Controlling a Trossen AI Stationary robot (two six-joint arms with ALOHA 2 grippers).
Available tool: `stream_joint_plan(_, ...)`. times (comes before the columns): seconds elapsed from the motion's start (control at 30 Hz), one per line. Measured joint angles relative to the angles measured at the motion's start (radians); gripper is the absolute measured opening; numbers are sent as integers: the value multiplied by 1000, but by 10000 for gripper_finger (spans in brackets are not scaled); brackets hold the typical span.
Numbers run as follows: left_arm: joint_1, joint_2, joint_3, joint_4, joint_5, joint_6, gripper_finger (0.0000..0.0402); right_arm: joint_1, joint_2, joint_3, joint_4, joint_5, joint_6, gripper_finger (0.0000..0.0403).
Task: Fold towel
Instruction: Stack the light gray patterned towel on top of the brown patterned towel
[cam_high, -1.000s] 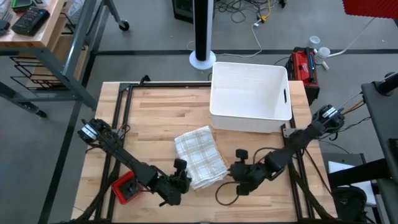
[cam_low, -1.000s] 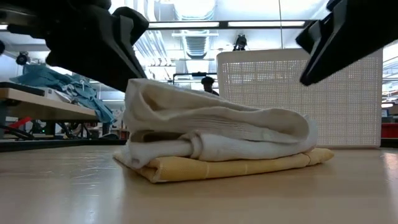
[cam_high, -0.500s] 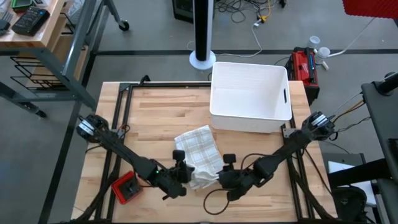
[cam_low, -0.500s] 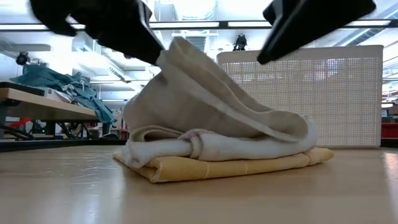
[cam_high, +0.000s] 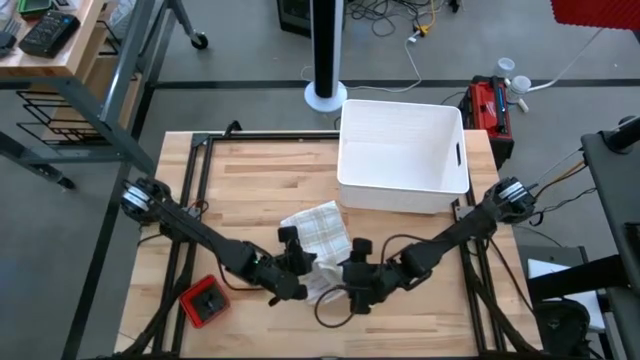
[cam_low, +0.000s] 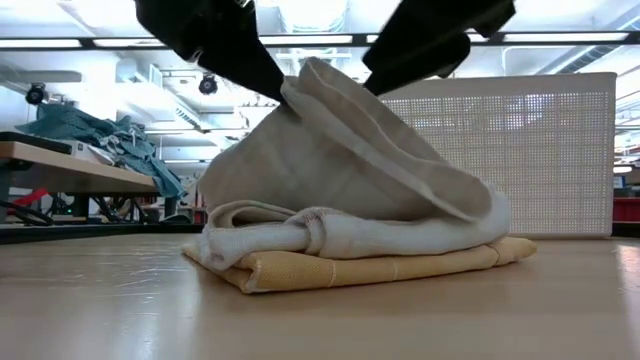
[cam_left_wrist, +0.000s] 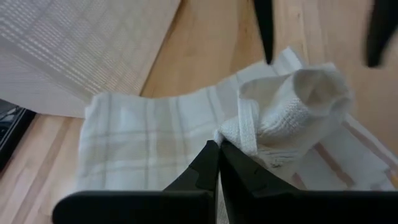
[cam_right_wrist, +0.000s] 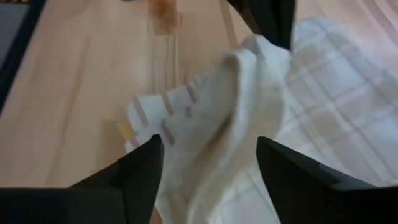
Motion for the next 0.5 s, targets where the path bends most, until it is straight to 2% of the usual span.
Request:
stream_joint_plan(0.3, 8, -38, 0, 3, 25, 0, 0, -24, 19, 0, 78, 0, 35, 295)
stream_joint_plan(0.5, 9, -42, 0, 6, 46, -1, 0, -52, 133, 42, 87, 7, 18, 312)
